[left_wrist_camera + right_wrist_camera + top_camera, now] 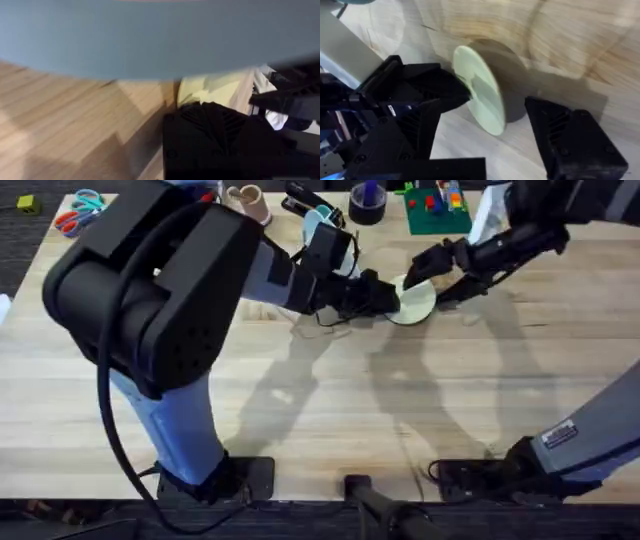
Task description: Pick up the plates from the table one by one and place each into a slot on the dish rack.
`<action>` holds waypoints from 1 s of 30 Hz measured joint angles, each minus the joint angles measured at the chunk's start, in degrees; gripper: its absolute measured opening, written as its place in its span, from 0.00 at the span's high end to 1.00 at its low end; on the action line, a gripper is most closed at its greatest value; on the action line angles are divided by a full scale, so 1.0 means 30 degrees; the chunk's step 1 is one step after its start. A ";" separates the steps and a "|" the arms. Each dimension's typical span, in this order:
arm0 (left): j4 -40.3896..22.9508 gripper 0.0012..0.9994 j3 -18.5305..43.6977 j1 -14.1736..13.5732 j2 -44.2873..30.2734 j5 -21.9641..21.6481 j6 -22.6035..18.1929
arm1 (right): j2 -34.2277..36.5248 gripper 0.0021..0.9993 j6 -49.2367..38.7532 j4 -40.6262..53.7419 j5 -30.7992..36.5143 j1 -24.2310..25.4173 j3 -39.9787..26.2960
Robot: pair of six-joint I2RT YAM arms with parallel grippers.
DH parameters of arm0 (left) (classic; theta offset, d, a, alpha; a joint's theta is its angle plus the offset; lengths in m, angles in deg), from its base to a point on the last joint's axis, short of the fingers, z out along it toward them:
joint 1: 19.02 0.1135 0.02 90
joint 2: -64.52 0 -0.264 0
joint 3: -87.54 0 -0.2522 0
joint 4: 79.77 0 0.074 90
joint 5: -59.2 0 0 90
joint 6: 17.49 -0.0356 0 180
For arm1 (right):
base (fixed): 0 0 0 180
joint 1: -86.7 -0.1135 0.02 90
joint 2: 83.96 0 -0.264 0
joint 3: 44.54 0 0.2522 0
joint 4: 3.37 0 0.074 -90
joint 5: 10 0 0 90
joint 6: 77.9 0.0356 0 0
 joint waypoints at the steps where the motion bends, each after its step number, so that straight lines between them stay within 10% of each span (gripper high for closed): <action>1: 0.0000 0.96 -0.0002 0.0000 0.0000 0.0007 0.0000 | 0.0000 0.00 -0.0023 -0.0048 0.0000 -0.0177 0.0000; 9: -0.0007 0.96 0.0002 0.0000 0.0000 -0.0044 0.0000 | 0.0000 0.05 0.0032 -0.0743 0.0000 -0.0894 0.0000; 21: -0.0044 0.96 0.0007 0.0166 0.0007 0.0326 -0.0032 | -0.0012 0.95 0.0253 -0.0852 0.0042 -0.0576 0.0000; 30: 0.0091 0.96 0.0017 0.0233 0.0002 0.0562 -0.0071 | -0.0028 0.97 0.0250 -0.0670 -0.0430 -0.0501 0.0000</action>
